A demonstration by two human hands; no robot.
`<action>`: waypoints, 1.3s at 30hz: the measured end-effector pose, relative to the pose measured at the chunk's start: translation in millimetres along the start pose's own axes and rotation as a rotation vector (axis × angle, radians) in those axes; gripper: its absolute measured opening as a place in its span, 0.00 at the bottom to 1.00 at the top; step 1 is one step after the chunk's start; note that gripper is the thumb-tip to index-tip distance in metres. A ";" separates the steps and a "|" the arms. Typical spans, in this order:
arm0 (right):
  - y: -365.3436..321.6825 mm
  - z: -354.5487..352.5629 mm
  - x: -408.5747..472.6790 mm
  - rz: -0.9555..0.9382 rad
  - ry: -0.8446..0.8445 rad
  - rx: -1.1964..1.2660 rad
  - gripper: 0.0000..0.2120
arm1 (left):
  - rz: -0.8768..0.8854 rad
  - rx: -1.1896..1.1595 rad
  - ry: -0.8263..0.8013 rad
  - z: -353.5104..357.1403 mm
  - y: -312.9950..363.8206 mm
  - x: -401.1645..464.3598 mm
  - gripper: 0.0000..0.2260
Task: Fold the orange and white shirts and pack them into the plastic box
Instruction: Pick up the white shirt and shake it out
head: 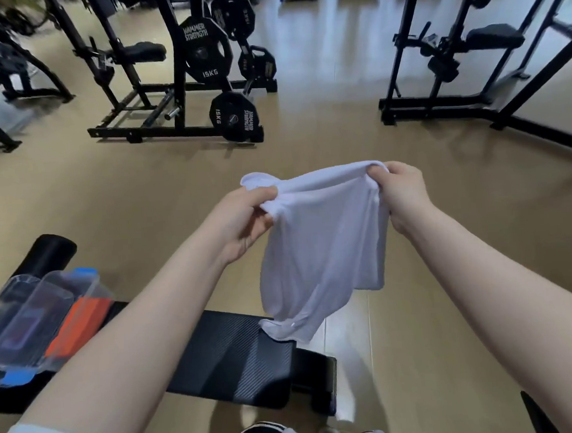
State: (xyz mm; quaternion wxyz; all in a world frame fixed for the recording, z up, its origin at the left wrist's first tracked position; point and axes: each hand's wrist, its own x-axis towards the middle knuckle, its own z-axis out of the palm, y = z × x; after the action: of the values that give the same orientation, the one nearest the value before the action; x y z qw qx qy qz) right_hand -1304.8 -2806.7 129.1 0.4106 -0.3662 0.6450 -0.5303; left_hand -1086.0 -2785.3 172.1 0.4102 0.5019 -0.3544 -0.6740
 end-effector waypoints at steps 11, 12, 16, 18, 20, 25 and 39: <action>36.4 15.8 -66.0 -0.391 -0.336 -0.240 0.04 | 0.100 0.035 -0.046 39.2 -1.1 -1.7 0.05; 47.2 19.4 -67.7 -0.386 -0.365 -0.346 0.03 | 0.125 0.051 -0.049 39.2 0.1 -2.6 0.05; 76.9 27.2 -58.4 -0.299 -0.283 -0.456 0.09 | 0.239 0.137 0.006 25.6 4.5 -7.0 0.05; 73.8 24.7 -55.7 -0.210 -0.213 -0.280 0.12 | 0.286 0.175 0.052 9.9 2.4 -6.8 0.04; 63.1 23.0 -56.2 -0.172 -0.243 -0.161 0.14 | 0.277 0.180 0.109 -3.1 -2.9 -7.0 0.03; 55.1 48.2 -74.5 -0.284 -0.552 -0.370 0.02 | 0.281 0.160 0.093 1.1 -10.1 -15.6 0.04; 13.1 71.9 -76.1 -0.170 -0.308 -0.072 0.11 | 0.342 0.510 0.368 -52.8 -26.6 -8.7 0.26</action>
State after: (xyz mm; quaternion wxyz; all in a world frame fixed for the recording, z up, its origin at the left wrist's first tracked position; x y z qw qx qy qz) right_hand -1209.3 -2762.9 119.8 0.4449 -0.5106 0.5599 -0.4773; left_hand -1038.8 -2770.0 138.9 0.4355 0.6347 -0.5102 -0.3837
